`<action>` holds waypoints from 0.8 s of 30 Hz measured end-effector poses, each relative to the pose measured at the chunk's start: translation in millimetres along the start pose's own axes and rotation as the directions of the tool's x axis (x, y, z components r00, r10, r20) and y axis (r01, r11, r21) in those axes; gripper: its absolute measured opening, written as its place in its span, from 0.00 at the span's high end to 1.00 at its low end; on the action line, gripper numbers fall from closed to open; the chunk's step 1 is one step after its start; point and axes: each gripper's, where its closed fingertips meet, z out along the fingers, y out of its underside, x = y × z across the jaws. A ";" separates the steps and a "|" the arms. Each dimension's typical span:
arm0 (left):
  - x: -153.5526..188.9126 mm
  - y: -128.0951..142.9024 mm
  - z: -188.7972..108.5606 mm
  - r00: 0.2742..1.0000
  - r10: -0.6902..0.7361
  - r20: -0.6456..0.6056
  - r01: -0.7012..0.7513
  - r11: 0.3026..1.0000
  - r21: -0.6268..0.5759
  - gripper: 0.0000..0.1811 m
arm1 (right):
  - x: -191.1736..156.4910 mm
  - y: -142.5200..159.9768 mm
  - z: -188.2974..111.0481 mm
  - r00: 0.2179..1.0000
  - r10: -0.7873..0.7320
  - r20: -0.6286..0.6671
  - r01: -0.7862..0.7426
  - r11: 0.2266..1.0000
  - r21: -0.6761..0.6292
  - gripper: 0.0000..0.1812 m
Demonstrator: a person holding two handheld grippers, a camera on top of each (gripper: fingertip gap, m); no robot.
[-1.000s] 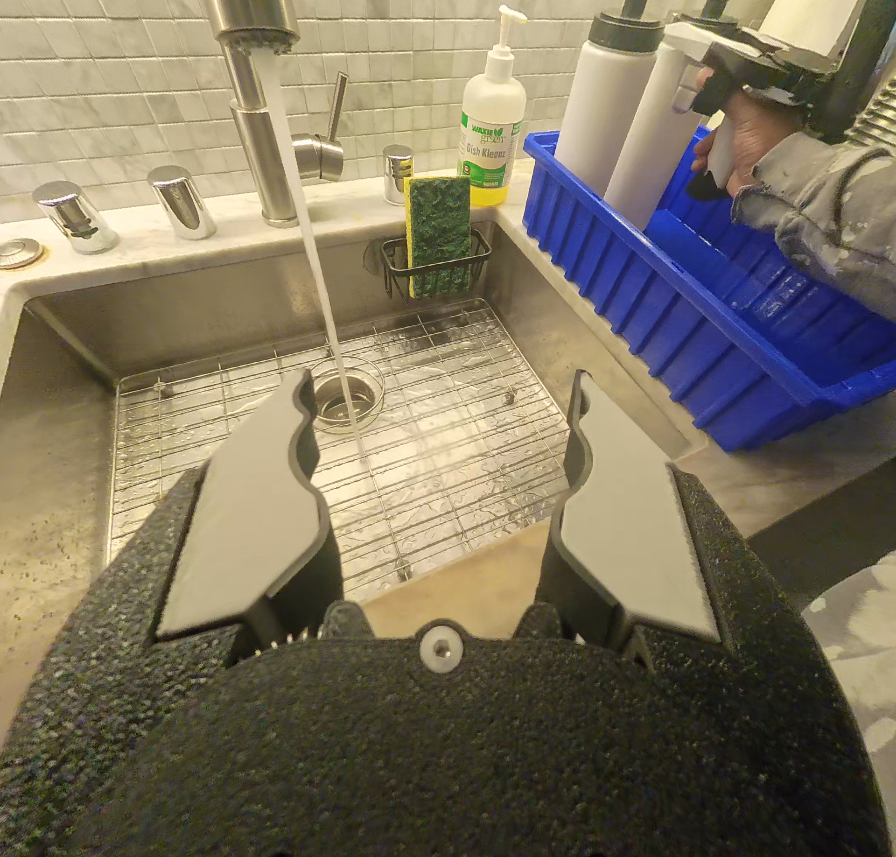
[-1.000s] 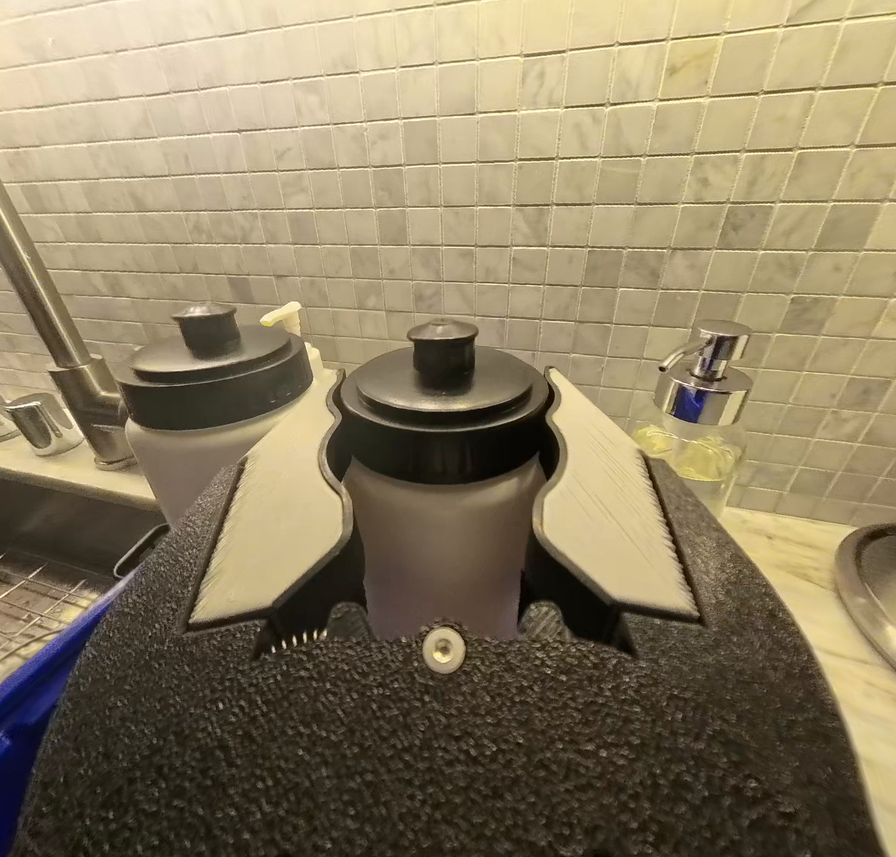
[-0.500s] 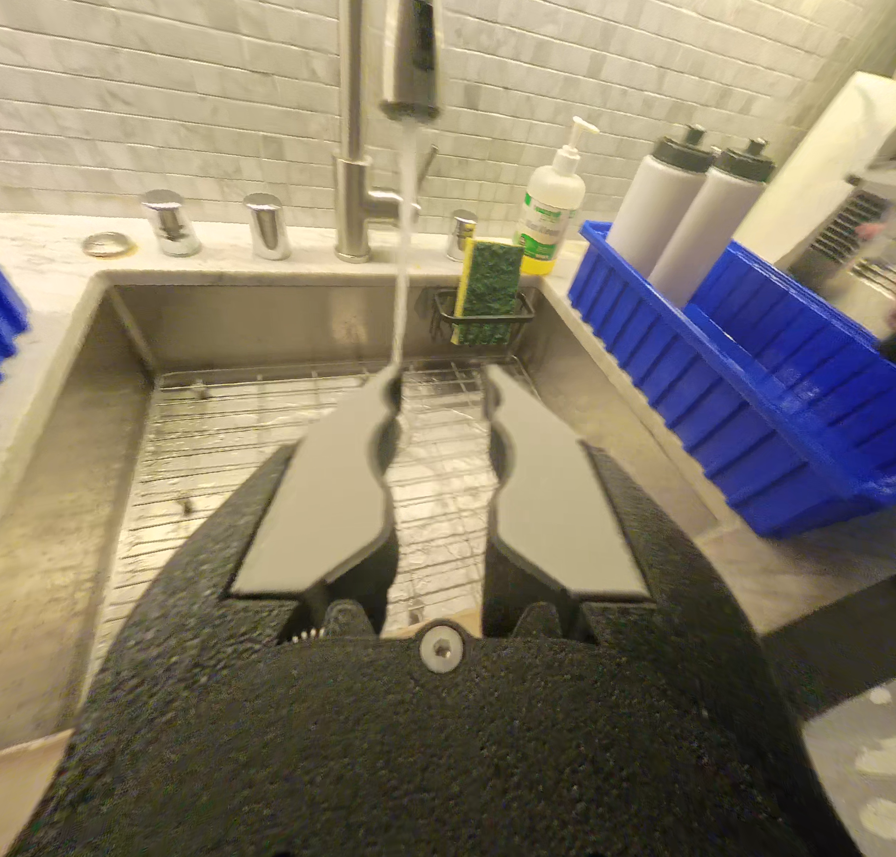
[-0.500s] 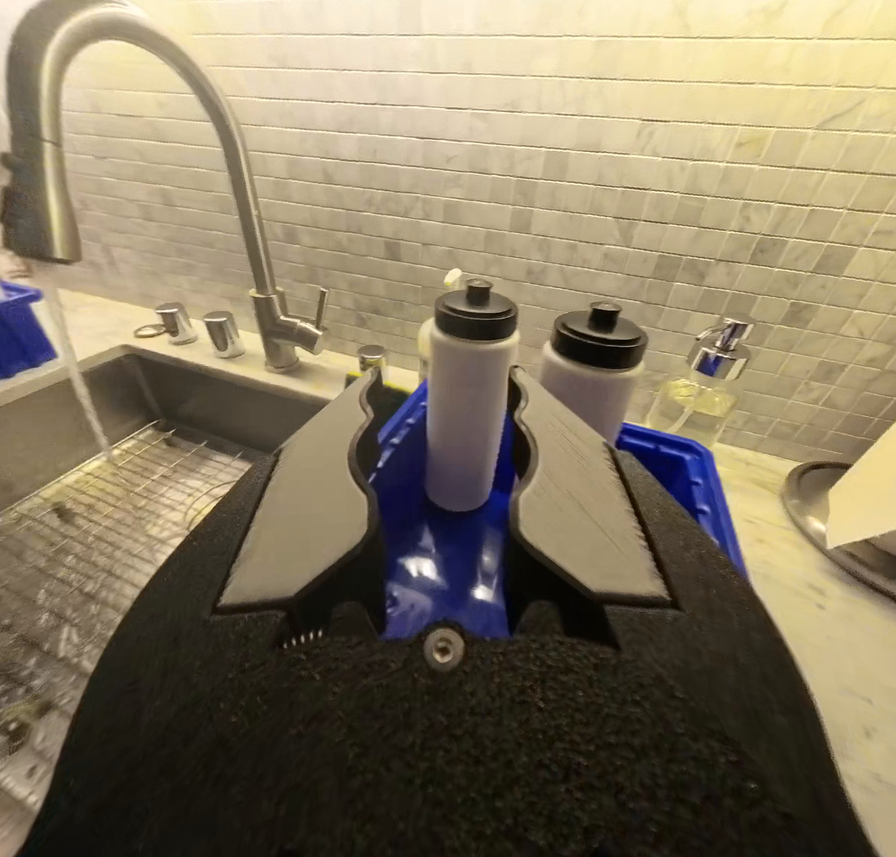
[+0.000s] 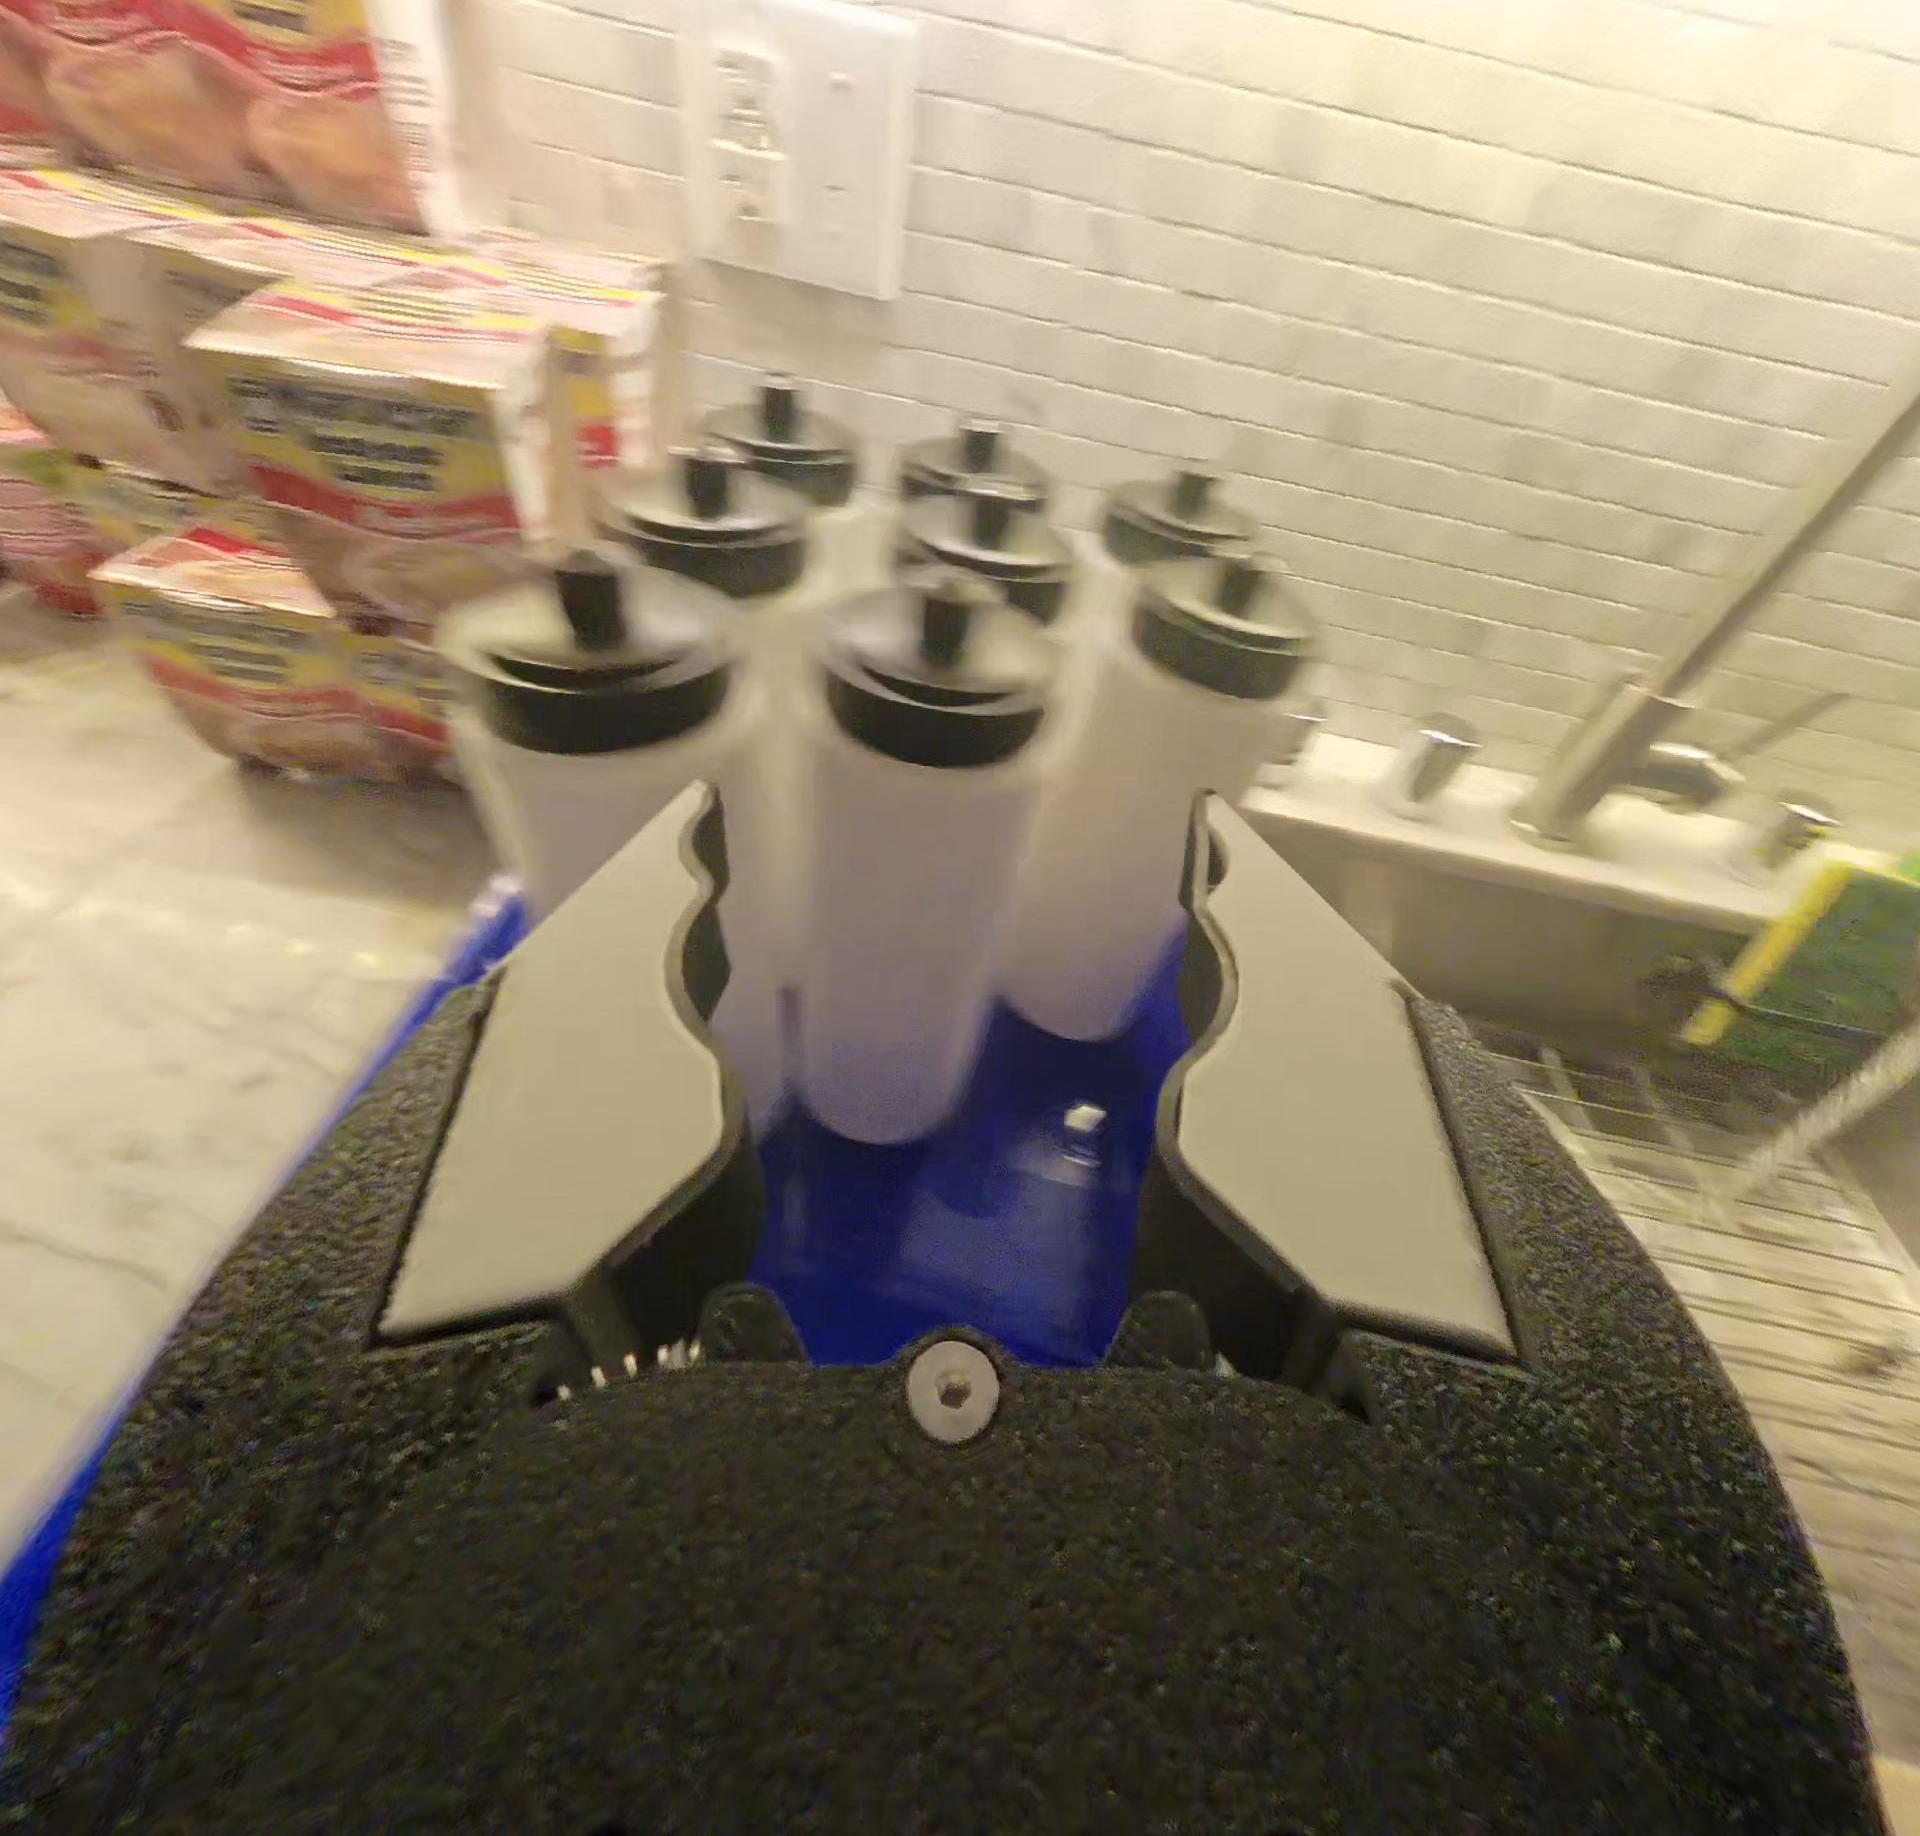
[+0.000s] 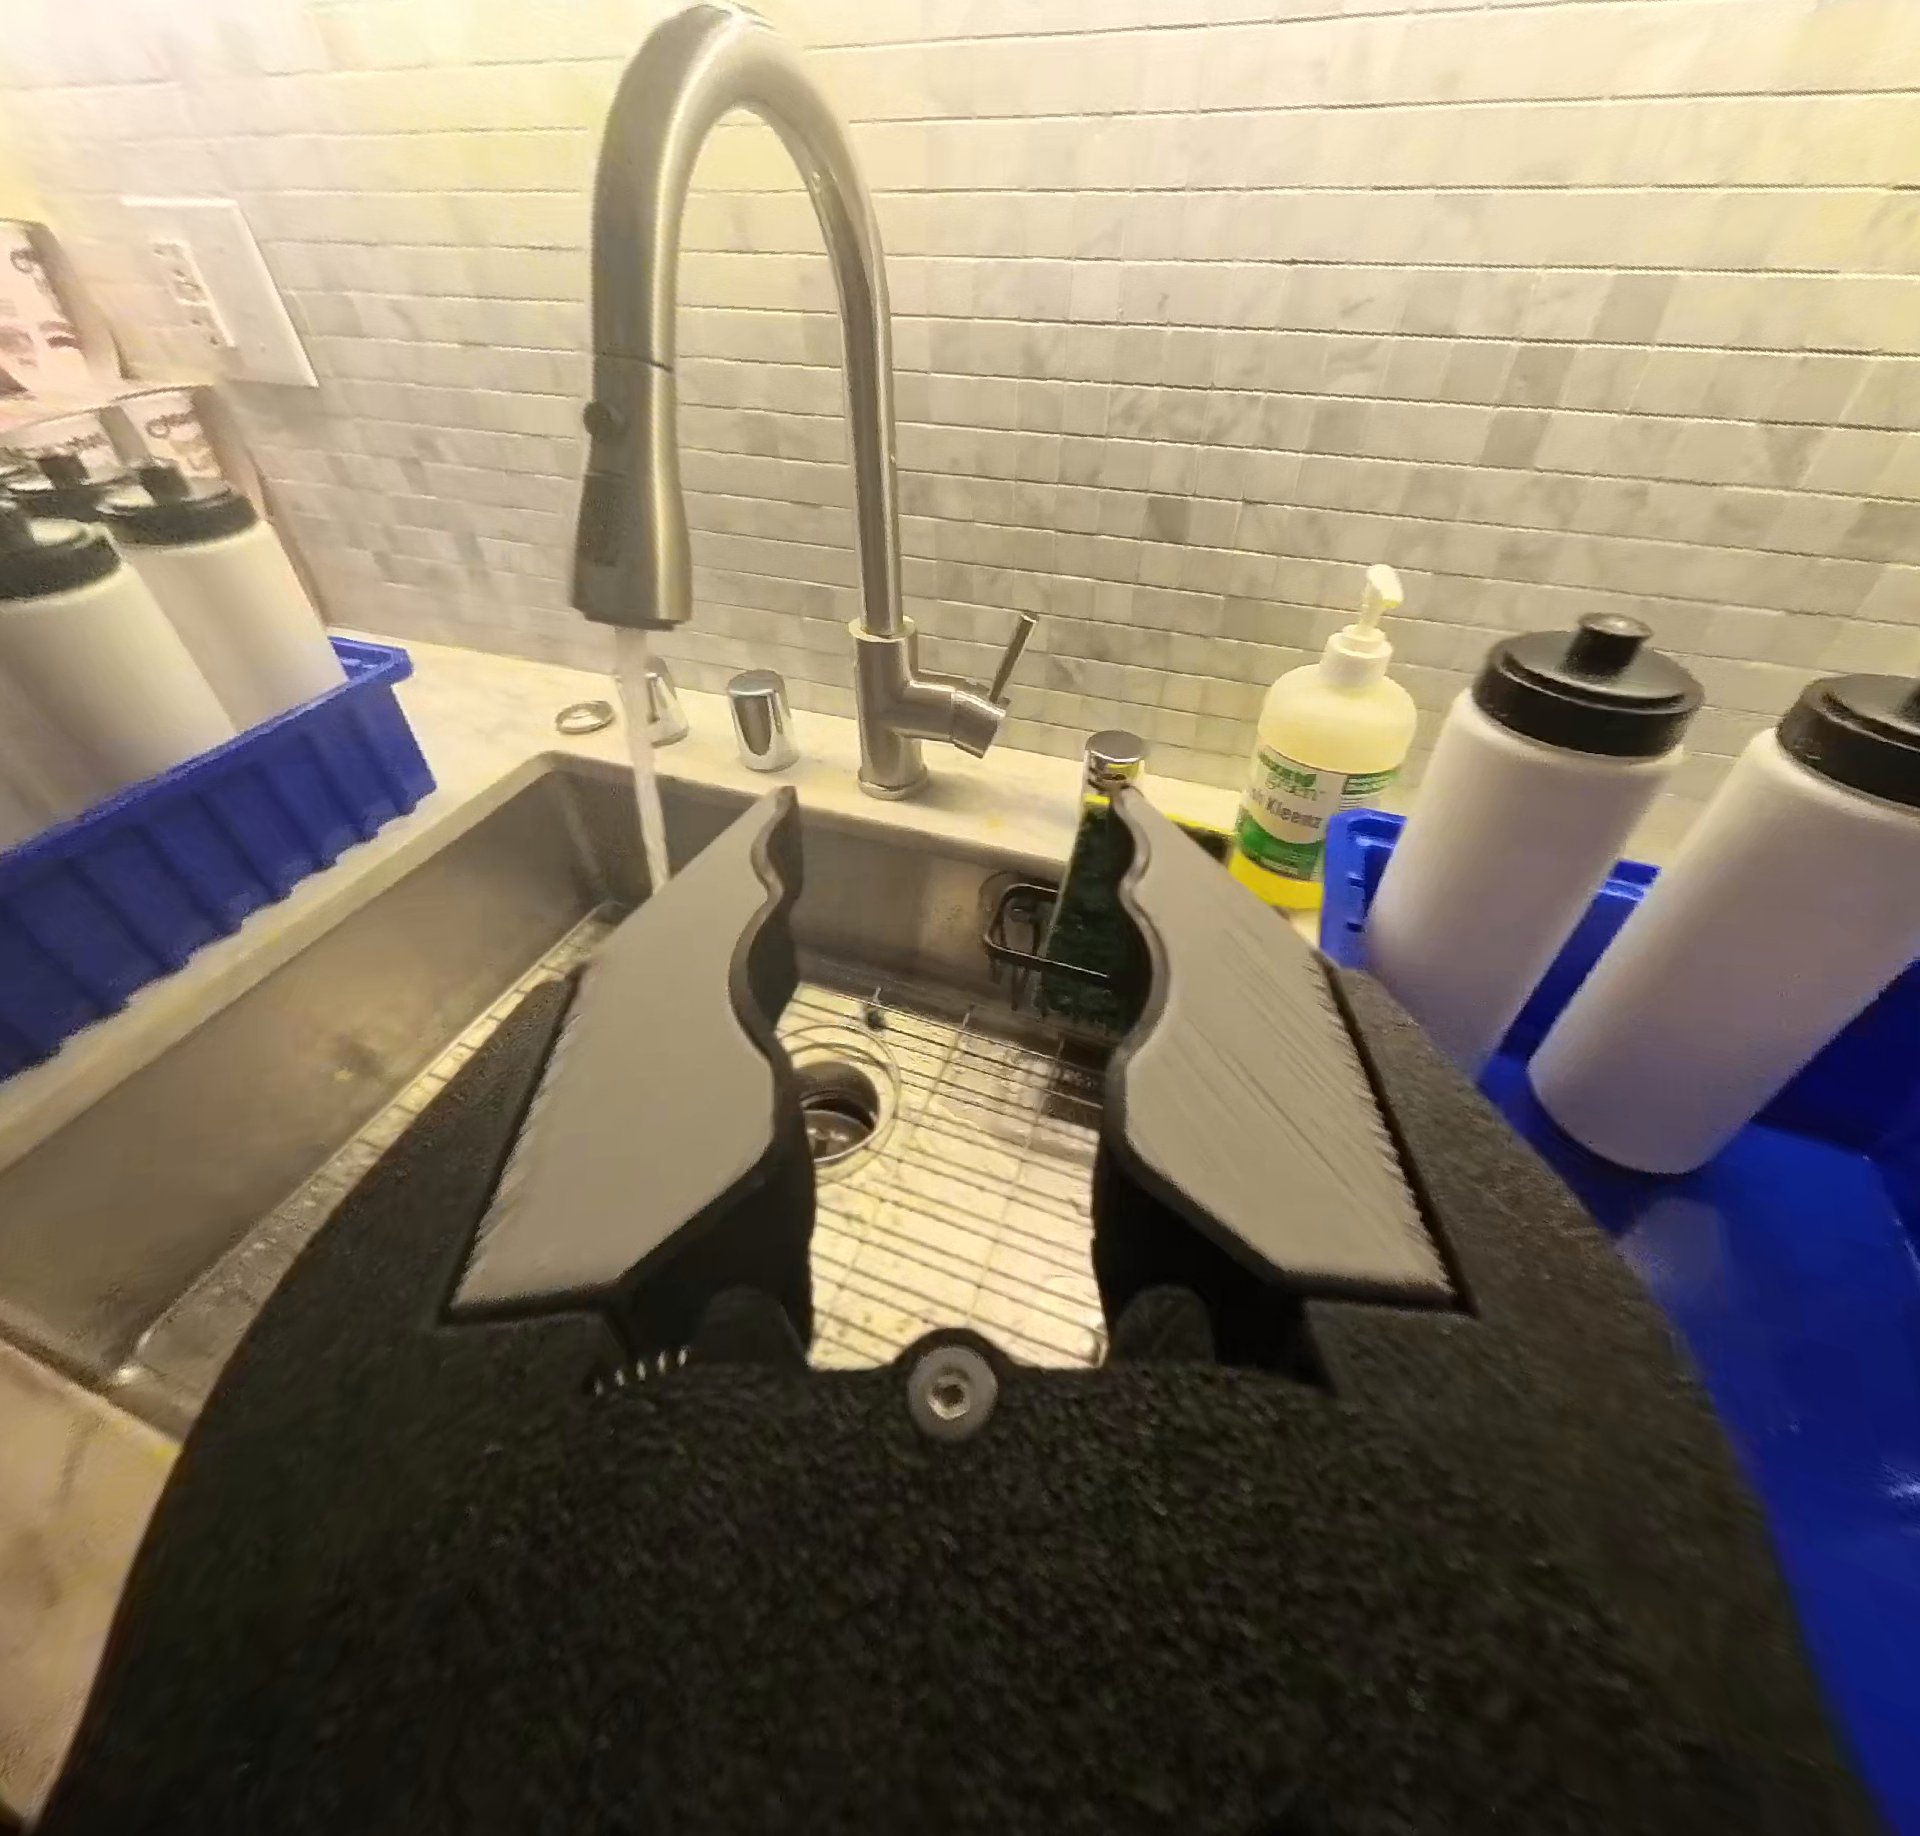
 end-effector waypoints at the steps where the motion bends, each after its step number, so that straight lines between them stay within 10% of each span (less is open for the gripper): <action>1: -26.3 1.6 12.5 1.000 0.001 0.011 -0.001 1.000 -0.016 0.49 | -11.9 -2.8 3.9 1.000 0.005 0.010 -0.005 1.000 -0.007 0.67; 12: -74.4 27.4 92.7 0.957 -0.096 -0.275 0.033 0.974 -0.226 0.47 | -89.9 -34.9 20.8 0.995 -0.078 0.057 0.082 0.994 -0.076 0.69; 24: -74.2 38.8 99.9 0.985 0.028 -0.169 -0.064 0.975 -0.214 0.47 | -135.3 -16.2 23.7 0.987 -0.111 0.117 0.125 0.985 -0.119 0.71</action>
